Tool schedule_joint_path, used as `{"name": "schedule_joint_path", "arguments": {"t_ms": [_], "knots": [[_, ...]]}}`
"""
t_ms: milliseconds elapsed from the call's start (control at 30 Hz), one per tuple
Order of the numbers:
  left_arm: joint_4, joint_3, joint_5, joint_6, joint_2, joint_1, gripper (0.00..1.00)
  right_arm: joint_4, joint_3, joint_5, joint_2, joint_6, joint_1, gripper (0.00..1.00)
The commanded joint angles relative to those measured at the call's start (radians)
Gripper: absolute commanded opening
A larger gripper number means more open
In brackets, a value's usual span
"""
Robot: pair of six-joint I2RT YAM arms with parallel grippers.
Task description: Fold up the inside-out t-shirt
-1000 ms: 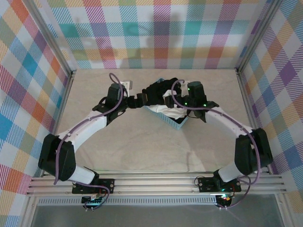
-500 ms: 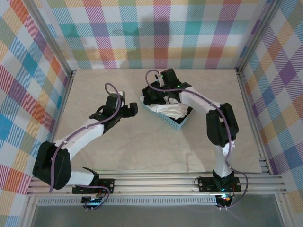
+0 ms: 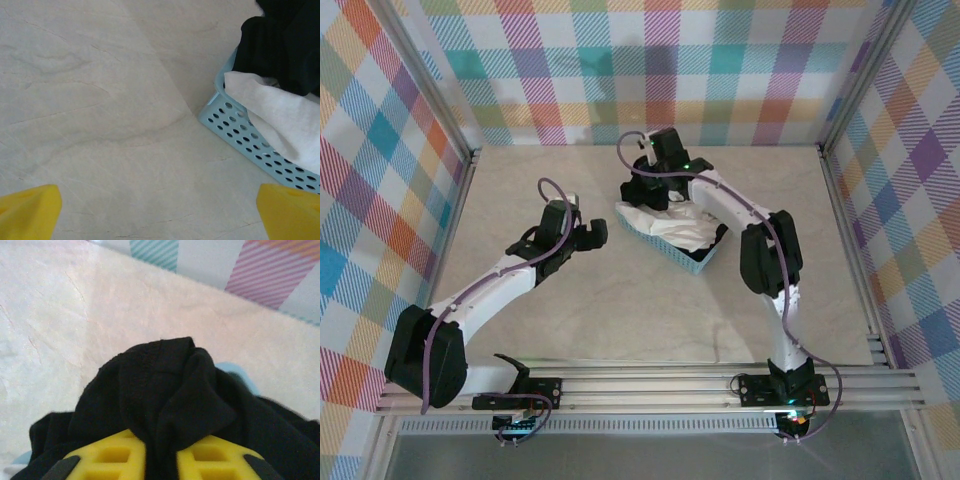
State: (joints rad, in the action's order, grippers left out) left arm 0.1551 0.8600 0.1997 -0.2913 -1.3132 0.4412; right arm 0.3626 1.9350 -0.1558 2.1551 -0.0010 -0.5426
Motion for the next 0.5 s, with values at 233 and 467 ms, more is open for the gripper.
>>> {"name": "schedule_joint_path", "arguments": {"t_ms": [233,467], "knots": [[-0.107,-0.027,-0.202,-0.020,0.025,0.025,0.97,-0.137,0.048,0.135,-0.393,-0.024,0.062,0.02],[-0.185,0.046,-0.186,-0.009,-0.097,0.184,0.93,-0.052,0.174,0.146,-0.513,-0.006,0.147,0.01]]}}
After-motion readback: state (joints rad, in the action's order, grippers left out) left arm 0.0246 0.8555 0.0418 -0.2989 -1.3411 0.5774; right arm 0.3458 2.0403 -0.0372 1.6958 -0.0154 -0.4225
